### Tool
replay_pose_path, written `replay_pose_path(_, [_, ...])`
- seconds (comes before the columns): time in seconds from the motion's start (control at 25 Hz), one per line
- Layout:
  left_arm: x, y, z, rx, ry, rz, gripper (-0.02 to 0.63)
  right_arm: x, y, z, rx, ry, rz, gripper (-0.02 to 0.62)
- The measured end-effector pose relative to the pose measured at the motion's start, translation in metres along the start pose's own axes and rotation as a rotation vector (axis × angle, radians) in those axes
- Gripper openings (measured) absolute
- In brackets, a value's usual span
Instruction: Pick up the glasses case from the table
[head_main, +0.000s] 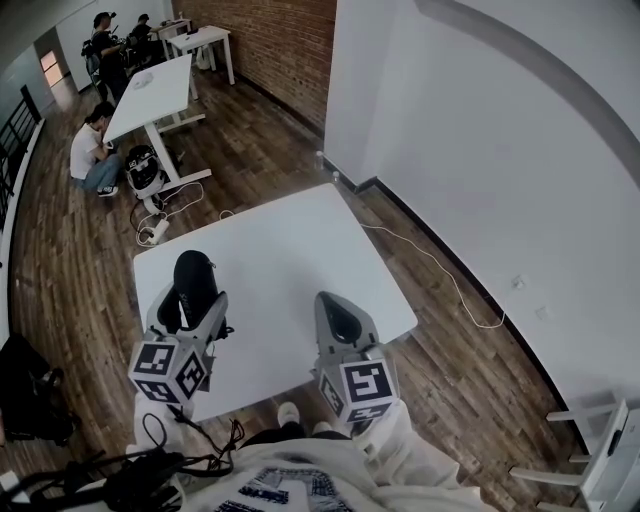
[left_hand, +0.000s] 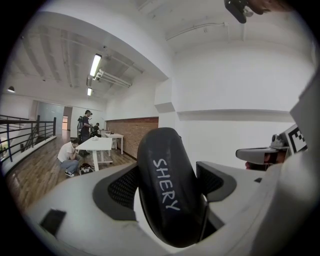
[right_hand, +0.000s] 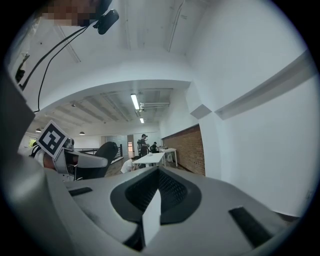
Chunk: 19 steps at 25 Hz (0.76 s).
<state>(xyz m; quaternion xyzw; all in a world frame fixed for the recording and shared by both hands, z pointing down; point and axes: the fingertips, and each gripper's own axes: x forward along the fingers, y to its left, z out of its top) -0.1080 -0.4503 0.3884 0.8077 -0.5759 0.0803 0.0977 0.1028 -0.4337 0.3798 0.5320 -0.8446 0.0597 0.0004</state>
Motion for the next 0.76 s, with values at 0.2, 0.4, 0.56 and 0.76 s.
replay_pose_path(0.2, [0.0007, -0.0006, 0.0001, -0.001, -0.004, -0.003, 0.377, -0.002, -0.0006, -0.0004, 0.0, 0.0, -0.002, 0.002])
replay_pose_path(0.4, [0.0007, 0.0009, 0.0, 0.004, -0.007, -0.005, 0.377, -0.0021, 0.0013, -0.0001, -0.005, -0.003, -0.007, 0.002])
replay_pose_path(0.56, [0.0006, 0.0017, -0.0007, 0.011, -0.001, -0.014, 0.377, -0.0019, 0.0037, 0.0001, -0.008, -0.004, -0.012, 0.002])
replay_pose_path(0.76, [0.0048, -0.0008, 0.0012, 0.017, 0.004, -0.023, 0.377, 0.0009, 0.0008, 0.0024, -0.011, -0.003, -0.015, 0.002])
